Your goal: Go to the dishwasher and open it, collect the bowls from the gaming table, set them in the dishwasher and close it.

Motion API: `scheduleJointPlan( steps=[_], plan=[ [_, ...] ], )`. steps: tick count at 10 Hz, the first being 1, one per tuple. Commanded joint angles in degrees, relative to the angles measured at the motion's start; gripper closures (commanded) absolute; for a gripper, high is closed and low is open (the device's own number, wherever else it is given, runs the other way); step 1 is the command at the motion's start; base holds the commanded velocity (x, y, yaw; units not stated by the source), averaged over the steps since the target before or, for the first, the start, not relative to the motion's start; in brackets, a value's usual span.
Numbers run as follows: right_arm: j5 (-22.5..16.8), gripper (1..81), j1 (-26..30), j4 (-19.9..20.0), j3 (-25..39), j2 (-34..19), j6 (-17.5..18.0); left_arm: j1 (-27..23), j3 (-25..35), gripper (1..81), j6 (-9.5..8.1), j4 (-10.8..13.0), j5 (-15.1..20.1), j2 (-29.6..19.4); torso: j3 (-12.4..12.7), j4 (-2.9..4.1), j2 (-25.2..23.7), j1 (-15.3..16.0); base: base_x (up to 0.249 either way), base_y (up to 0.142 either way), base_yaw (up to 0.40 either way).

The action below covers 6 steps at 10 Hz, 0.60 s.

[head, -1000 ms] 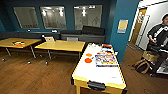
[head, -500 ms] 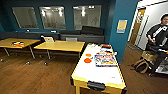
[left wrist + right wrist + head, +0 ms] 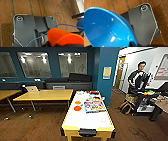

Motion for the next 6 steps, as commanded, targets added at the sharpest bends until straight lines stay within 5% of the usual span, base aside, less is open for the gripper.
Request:
scheduleJointPlan(
  steps=[1, 6],
  plan=[
    [-1.7, 81.1, 2.2, -1.0, -0.1, -1.0, -0.2, -2.1, 0.6, 81.1, -0.05, 0.6, 1.5, -1.4, 0.0, 0.0, 0.0, 0.1, 0.0, 0.0, -0.384],
    [-1.7, 81.1, 1.7, -0.9, -1.4, 0.3, -0.2, -2.1, -1.3, 81.1, 0.03, 0.7, 1.5, 0.7, 0.0, 0.0, 0.0, 0.1, 0.0, 0.0, -0.386]
  ],
)
